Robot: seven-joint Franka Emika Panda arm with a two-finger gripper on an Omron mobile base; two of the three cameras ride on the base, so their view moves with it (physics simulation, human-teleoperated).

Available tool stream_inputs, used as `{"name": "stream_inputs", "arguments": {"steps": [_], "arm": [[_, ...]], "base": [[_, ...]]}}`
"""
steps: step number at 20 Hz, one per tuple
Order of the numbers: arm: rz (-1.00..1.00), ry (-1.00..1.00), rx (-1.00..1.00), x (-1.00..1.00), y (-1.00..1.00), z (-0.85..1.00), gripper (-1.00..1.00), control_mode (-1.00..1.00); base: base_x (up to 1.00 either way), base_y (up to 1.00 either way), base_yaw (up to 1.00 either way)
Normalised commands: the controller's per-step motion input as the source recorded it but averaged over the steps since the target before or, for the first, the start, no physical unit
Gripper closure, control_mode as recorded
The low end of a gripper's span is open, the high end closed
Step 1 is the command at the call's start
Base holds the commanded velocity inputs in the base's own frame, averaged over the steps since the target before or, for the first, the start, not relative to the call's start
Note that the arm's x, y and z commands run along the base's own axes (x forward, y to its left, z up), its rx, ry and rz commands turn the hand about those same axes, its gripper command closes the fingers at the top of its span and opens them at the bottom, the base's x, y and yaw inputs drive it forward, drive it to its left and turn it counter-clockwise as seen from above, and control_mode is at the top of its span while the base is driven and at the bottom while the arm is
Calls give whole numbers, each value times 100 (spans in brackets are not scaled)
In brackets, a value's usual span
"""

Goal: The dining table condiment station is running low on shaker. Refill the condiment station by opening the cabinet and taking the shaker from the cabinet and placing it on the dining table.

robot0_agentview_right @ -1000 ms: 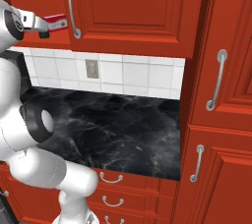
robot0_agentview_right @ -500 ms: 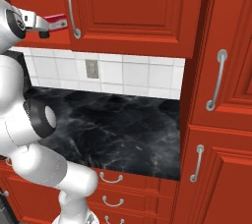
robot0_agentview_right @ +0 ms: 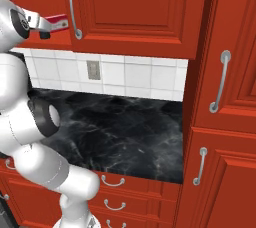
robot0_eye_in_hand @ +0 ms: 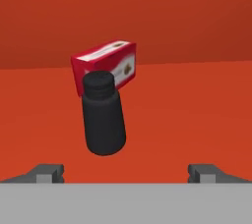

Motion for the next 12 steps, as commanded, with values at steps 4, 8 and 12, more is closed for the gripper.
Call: {"name": "stream_inputs", "arguments": {"steps": [4, 8, 12], "arm": [[-2, 0, 10, 14, 0, 0, -100, -100], [-1, 0, 8, 14, 4, 0, -100, -100], [0, 0, 2, 5, 15, 0, -100, -100]], "base": [[0, 0, 0], [0, 0, 0], [0, 0, 0]]}}
